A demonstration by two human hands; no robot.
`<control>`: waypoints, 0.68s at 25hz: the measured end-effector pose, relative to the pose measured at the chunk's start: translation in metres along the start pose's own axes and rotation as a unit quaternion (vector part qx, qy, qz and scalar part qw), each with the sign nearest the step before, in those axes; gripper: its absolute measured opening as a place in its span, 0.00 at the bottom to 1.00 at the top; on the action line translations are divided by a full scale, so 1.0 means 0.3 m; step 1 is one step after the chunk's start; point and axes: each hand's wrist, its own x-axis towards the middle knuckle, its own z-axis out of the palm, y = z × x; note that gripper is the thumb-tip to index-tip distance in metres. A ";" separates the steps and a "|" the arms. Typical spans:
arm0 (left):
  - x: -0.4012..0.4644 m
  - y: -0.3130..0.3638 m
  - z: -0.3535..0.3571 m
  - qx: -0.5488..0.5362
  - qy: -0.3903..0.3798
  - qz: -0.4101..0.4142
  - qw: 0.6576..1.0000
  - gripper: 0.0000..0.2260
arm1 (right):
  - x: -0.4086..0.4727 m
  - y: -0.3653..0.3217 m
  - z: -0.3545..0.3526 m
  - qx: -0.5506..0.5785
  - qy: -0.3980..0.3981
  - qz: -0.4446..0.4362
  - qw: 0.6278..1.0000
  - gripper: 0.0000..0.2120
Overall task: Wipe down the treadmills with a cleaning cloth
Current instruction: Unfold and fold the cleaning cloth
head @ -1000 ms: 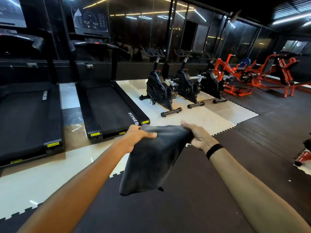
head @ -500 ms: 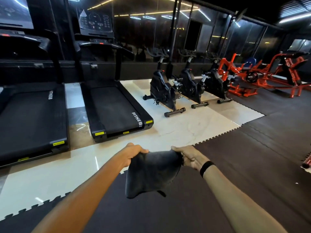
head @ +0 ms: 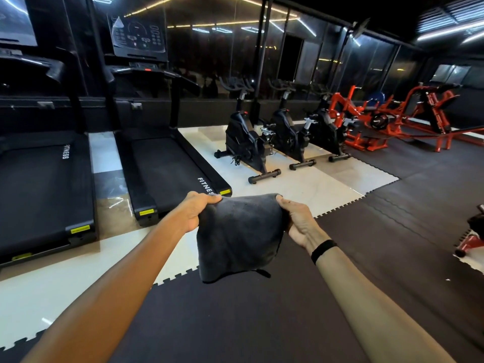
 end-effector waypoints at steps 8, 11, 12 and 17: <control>-0.036 0.057 -0.014 0.111 -0.088 0.010 0.990 0.31 | -0.020 -0.076 -0.026 -0.040 -0.046 -0.040 0.997 0.12; -0.033 0.063 -0.002 0.219 -0.024 0.035 0.975 0.32 | -0.042 -0.092 -0.015 -0.044 -0.060 -0.064 0.995 0.22; -0.026 0.064 -0.002 0.225 0.003 0.041 0.974 0.33 | -0.046 -0.095 -0.010 -0.059 -0.064 -0.072 0.994 0.25; 0.015 0.085 -0.026 0.178 0.123 0.069 0.974 0.34 | -0.073 -0.093 0.019 -0.207 -0.076 -0.130 0.967 0.30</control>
